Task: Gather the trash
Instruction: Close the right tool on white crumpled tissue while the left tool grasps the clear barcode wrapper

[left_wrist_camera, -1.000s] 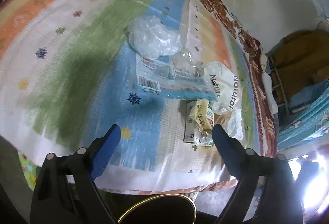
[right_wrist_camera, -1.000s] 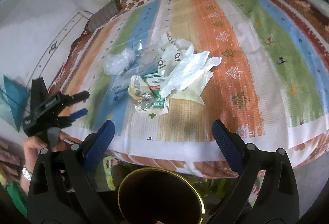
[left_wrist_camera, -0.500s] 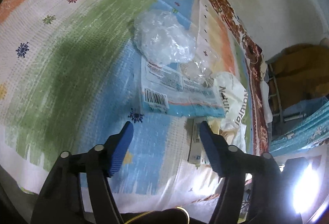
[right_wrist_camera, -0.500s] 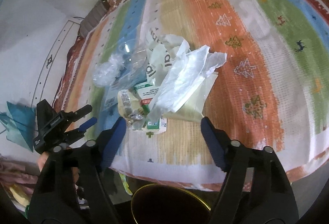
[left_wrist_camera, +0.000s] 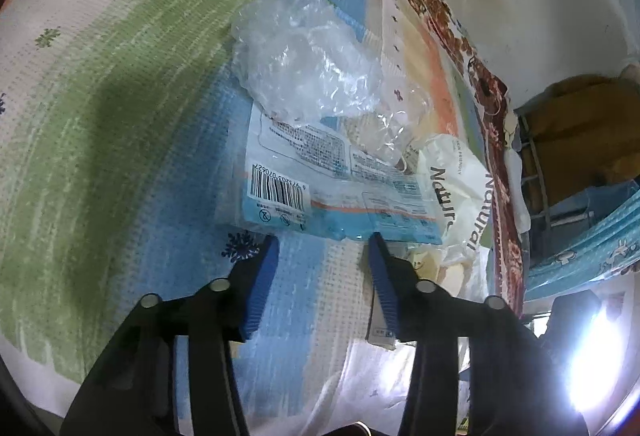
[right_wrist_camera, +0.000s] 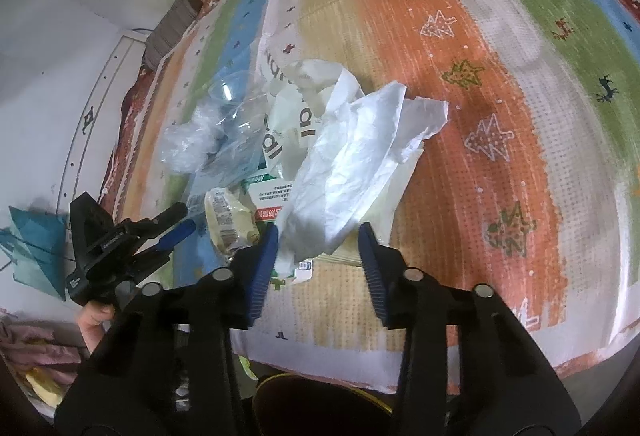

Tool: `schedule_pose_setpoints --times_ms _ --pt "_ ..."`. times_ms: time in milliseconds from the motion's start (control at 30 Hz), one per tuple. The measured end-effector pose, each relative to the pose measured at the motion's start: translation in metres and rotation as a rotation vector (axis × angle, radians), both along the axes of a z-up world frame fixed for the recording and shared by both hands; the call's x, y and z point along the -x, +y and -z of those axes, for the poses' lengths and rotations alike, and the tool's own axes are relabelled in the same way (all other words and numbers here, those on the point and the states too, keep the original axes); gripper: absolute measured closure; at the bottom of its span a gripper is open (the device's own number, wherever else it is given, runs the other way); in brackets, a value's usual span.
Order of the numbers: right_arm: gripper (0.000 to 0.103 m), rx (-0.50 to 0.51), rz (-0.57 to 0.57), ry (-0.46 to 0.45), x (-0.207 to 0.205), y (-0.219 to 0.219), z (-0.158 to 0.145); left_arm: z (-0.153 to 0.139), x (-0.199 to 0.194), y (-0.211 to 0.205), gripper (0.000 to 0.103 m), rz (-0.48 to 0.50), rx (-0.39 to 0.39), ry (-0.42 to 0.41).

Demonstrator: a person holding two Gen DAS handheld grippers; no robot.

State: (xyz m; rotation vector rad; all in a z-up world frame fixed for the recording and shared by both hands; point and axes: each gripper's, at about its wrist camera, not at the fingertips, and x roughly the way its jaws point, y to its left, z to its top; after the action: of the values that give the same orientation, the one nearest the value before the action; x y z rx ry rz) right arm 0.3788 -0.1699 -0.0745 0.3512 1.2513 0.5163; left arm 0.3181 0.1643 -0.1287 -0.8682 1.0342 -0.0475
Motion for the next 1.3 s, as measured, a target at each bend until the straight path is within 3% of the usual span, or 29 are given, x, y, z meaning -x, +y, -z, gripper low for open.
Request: schedule_pose_setpoints --times_ms 167,267,400,667,800,867,967,1067,1300 --pt "0.090 0.030 -0.018 0.002 -0.002 0.004 0.003 -0.004 -0.005 -0.007 0.090 0.020 -0.015 -0.005" --pt "0.093 0.051 -0.027 -0.006 -0.003 0.004 0.002 -0.014 -0.007 -0.015 0.097 0.040 -0.042 -0.022" --pt "0.096 0.049 -0.038 -0.024 -0.001 0.002 -0.005 -0.027 -0.007 -0.022 0.101 0.035 -0.054 -0.007" --pt "0.098 0.022 -0.058 -0.076 0.008 -0.001 -0.032 -0.039 0.002 -0.019 0.101 -0.001 -0.005 0.002" --pt "0.099 0.006 -0.064 -0.107 0.010 0.000 -0.046 -0.031 0.007 -0.004 0.096 -0.078 0.000 0.045" --pt "0.099 0.007 -0.069 -0.124 0.013 0.002 -0.052 -0.024 0.010 0.006 0.078 -0.127 -0.040 0.098" --pt "0.099 0.018 -0.071 -0.133 0.017 0.002 -0.057 -0.018 0.014 0.016 0.075 -0.156 -0.072 0.119" --pt "0.099 0.019 -0.083 -0.140 0.020 0.003 -0.060 -0.014 0.016 0.023 0.064 -0.171 -0.082 0.123" --pt "0.099 0.073 -0.136 -0.167 0.025 0.019 -0.059 0.006 0.018 0.040 0.054 -0.229 -0.030 0.073"
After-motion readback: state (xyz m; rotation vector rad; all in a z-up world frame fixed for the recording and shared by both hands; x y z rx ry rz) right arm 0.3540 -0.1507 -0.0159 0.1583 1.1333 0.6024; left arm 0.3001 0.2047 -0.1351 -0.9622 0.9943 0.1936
